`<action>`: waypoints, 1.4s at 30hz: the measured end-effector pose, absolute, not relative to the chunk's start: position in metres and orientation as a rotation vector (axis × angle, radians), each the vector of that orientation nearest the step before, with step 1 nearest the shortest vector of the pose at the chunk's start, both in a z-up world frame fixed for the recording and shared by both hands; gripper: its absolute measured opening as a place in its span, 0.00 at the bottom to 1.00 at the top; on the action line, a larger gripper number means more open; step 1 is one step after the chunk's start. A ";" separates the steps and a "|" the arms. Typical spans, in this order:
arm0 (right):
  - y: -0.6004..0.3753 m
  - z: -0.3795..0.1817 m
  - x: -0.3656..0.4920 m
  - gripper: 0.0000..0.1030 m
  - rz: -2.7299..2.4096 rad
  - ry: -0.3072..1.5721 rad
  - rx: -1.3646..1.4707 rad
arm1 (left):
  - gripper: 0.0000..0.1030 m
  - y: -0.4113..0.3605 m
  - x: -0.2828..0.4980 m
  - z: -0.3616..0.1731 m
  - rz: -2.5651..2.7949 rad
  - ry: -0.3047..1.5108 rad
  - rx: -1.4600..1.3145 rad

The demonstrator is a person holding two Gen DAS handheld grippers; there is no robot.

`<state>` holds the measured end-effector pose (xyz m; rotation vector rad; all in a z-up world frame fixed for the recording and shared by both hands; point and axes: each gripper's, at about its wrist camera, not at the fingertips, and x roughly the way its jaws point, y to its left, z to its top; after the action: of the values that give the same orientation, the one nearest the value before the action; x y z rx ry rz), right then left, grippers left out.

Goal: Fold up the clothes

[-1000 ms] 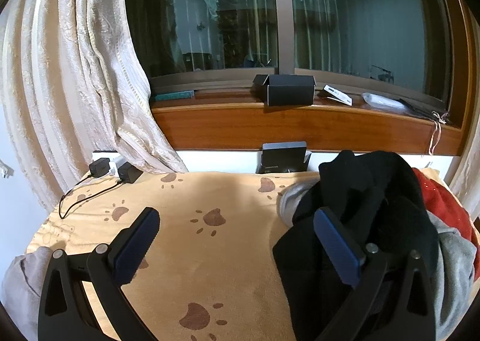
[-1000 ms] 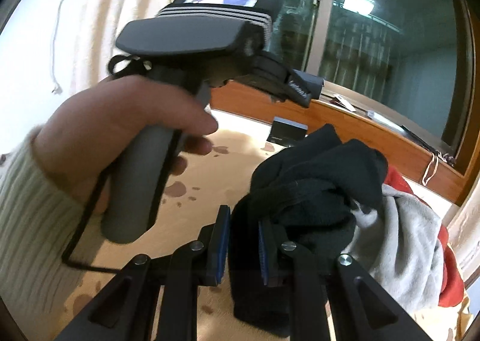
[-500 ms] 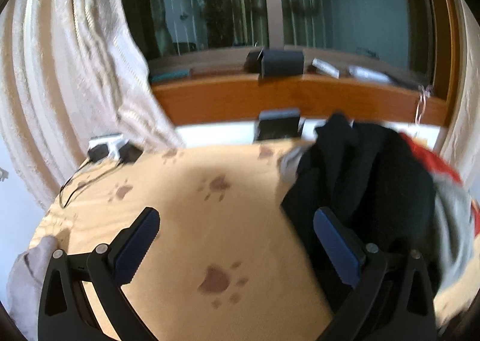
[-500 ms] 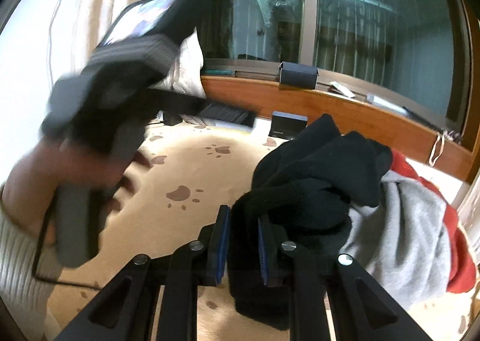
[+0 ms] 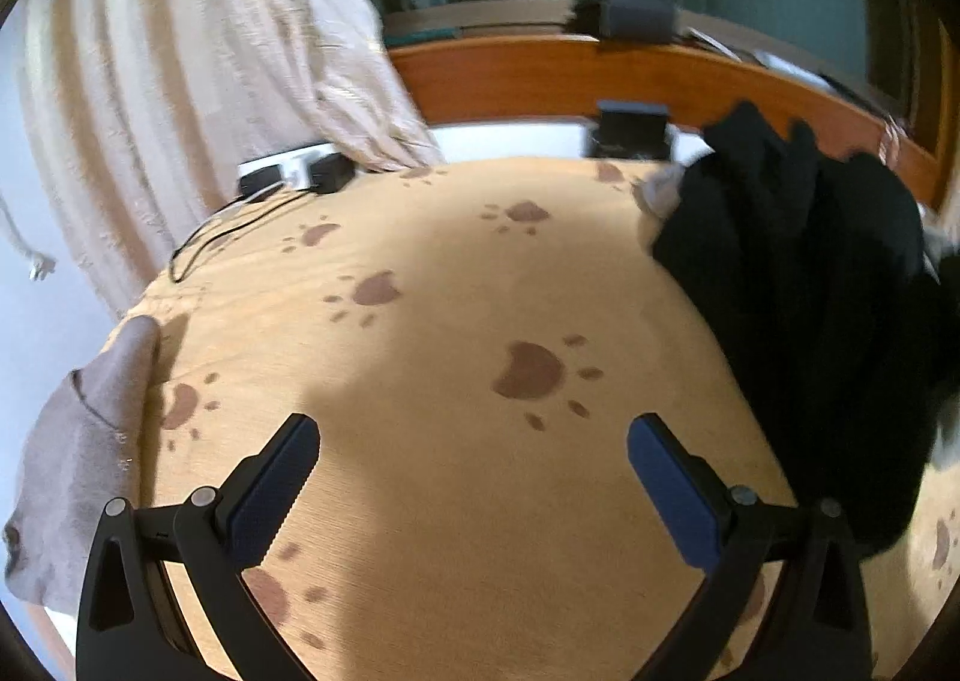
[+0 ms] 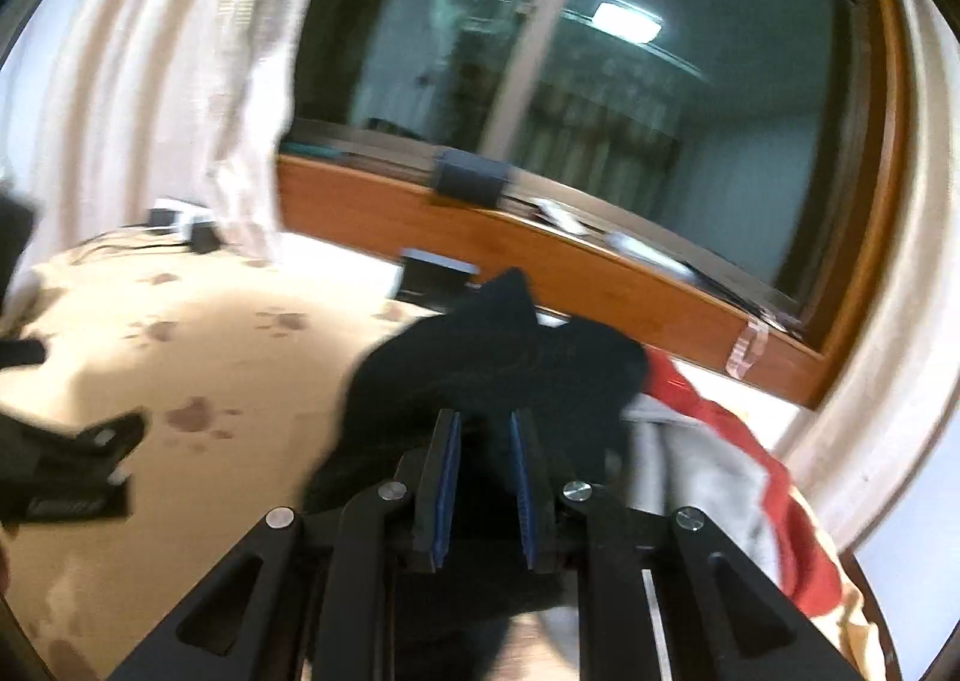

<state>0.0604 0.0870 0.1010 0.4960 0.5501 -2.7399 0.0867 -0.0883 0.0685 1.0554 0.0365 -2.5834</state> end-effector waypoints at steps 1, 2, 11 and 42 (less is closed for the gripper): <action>0.094 0.102 0.055 0.18 -2.767 0.540 0.508 | 1.00 -0.080 0.085 0.068 -2.600 0.016 1.065; 0.102 0.103 0.049 0.18 -2.793 0.528 0.522 | 1.00 -0.072 0.084 0.067 -2.616 -0.005 1.075; 0.160 0.102 0.014 0.18 -2.888 0.425 0.610 | 1.00 0.001 0.063 0.066 -2.764 -0.155 1.153; 0.255 0.101 -0.020 0.18 -2.816 -0.188 0.857 | 1.00 0.037 0.050 0.060 -2.748 -0.230 1.147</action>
<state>-0.0198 0.2549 0.1012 0.8573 -0.1880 -2.8161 0.0500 0.0373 0.0596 1.1467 -0.2304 -2.7478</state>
